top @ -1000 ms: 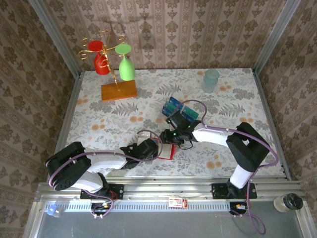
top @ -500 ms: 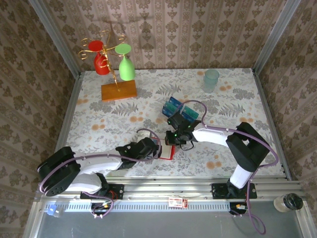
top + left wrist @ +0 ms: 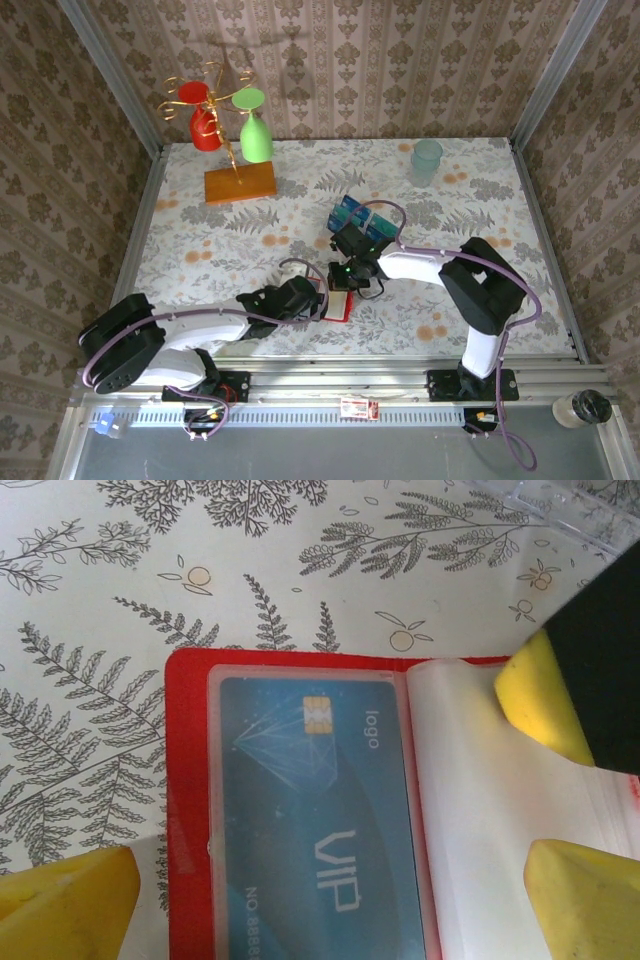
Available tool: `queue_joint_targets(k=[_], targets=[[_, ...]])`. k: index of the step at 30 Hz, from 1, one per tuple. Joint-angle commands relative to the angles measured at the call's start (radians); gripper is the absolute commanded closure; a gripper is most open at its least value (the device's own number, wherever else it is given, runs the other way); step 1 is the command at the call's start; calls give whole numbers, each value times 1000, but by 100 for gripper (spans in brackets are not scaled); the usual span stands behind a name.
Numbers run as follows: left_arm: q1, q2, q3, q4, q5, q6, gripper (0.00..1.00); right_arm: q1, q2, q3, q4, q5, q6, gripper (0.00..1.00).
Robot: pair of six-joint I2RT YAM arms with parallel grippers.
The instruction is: Put the credit cards into the card holder
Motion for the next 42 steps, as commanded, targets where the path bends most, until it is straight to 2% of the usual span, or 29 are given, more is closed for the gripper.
queue_joint_targets(k=[1, 11, 17, 21, 24, 28, 34, 42], targets=[[-10, 13, 19, -9, 4, 29, 0, 6, 54, 11, 13, -46, 9, 100], [-18, 67, 21, -4, -12, 36, 0, 8, 62, 13, 28, -55, 21, 100], [-24, 85, -5, 6, -33, 20, 17, 8, 61, 15, 30, -56, 26, 100], [-25, 88, -21, 22, -34, 8, 21, 6, 54, 31, 13, -55, 20, 91], [-27, 90, -24, 25, -35, 5, 21, 3, 21, 35, 0, -45, 19, 77], [-29, 95, -23, 29, -35, 2, 21, -5, -58, 7, -2, -1, 31, 62], [-32, 107, -24, 42, -37, -11, 21, -7, -118, -57, 22, 43, 80, 57], [-37, 99, -30, 41, -41, -16, 21, -6, -93, -100, 74, 15, 111, 57]])
